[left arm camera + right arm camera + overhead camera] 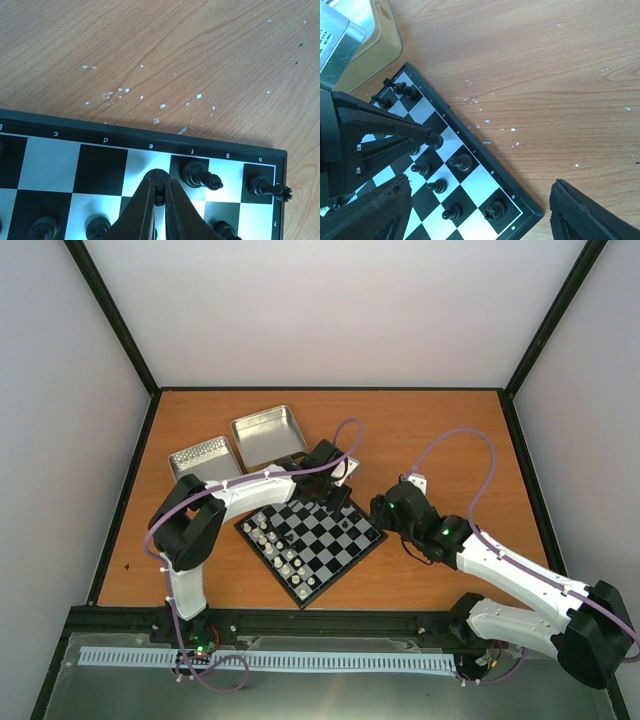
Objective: Set up the chess pieces on the board
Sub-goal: Place the chess piece on the chessboard.
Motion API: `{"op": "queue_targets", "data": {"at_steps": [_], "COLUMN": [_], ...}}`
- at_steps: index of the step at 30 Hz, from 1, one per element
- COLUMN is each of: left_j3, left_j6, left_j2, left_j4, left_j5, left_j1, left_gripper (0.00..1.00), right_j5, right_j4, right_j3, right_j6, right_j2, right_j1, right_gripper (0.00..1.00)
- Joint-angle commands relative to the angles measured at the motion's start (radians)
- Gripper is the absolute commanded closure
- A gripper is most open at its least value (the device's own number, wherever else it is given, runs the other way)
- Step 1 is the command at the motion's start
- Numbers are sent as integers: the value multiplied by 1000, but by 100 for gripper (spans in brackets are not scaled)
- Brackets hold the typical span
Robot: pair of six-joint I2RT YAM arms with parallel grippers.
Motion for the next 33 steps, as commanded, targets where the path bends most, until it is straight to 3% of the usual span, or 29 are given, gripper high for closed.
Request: {"op": "queue_targets", "data": {"at_steps": [1,14,21,33], "left_j3": [14,5,-44,-44], "left_j6": [14,7,47,66], "left_j2": [-14,-53,-130,-90], "left_j4": [13,30,90,87], "left_j5": [-36,-7,84,81], "left_j1": [-7,-10,-34,-98], "left_gripper": [97,98,97,97], "right_j5": [22,43,66,250], "right_j4": [-9,-25,-41,-190], "right_j3": [-14,-11,-13,-42], "right_j6": [23,40,57,233], "right_j2": [-9,-23,-42,-174], "right_j1": [-9,-11,-11,-11], "right_gripper": [25,25,25,25]}}
